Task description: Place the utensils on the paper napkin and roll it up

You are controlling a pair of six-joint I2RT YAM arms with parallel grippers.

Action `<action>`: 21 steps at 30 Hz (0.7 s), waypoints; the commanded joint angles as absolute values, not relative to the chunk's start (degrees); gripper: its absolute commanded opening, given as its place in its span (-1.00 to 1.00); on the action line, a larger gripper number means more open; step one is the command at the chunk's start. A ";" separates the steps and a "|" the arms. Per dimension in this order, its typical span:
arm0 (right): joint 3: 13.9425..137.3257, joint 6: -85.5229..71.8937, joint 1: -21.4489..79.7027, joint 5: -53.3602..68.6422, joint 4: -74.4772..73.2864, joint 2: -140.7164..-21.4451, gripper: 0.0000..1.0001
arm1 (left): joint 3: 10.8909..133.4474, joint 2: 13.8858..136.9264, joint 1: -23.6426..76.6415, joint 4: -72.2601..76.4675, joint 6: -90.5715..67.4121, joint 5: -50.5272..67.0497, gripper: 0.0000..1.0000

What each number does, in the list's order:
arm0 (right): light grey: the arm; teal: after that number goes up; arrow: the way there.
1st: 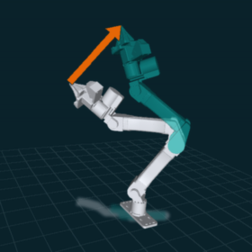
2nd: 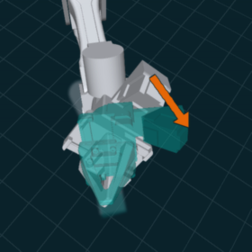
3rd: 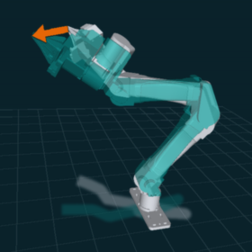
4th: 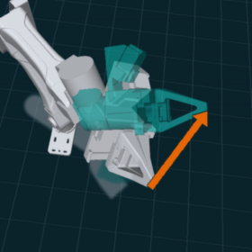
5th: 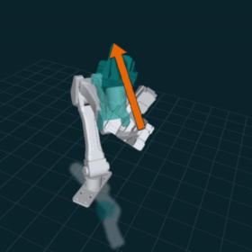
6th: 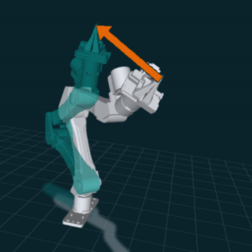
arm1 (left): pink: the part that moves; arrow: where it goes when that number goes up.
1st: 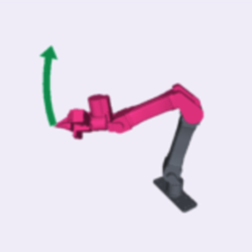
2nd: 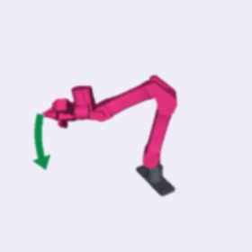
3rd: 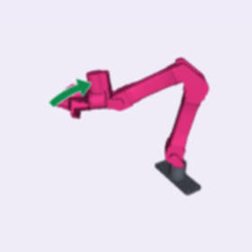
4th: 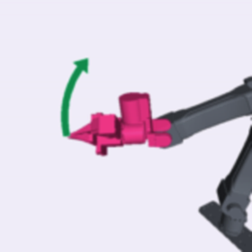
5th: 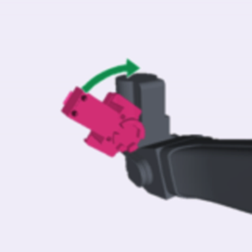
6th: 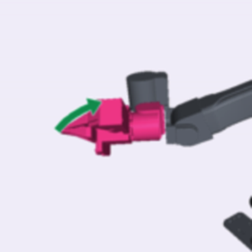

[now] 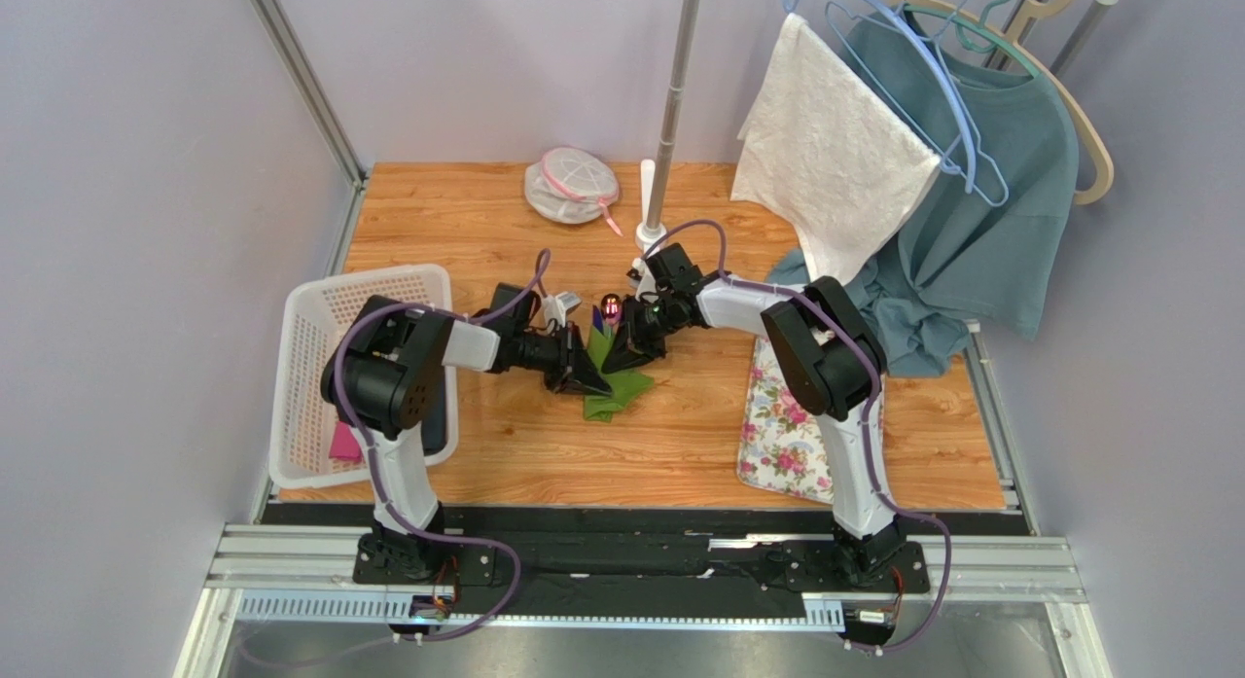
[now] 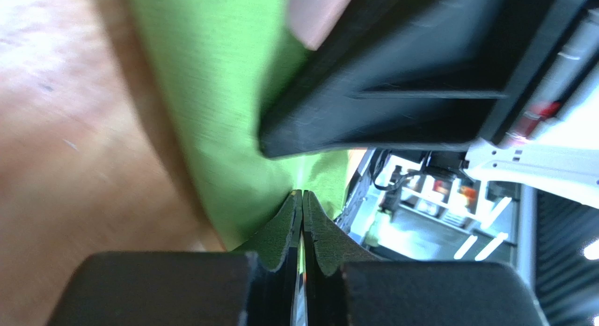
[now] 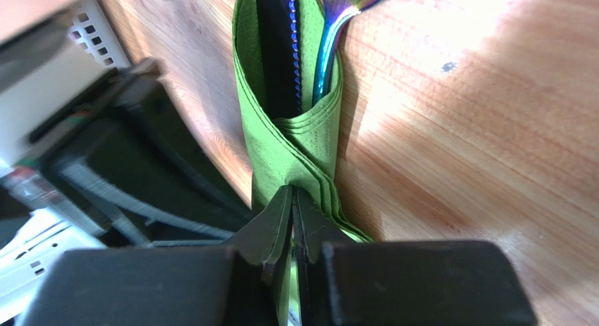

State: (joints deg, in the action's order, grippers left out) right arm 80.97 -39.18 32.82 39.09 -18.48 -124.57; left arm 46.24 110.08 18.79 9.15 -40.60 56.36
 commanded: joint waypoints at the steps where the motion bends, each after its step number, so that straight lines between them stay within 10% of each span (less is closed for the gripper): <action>1: 81.12 -34.63 33.05 32.87 -21.01 -127.71 -0.85 | 46.49 102.40 19.25 7.13 -34.82 55.19 -0.74; 21: 85.07 -30.24 32.96 31.55 -24.87 -128.15 -0.86 | 52.37 110.73 20.39 -17.75 -22.33 46.85 -0.96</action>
State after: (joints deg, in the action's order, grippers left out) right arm 83.85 -34.22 32.82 39.18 -22.17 -125.54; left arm 50.19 107.18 20.23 -12.53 -26.57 53.43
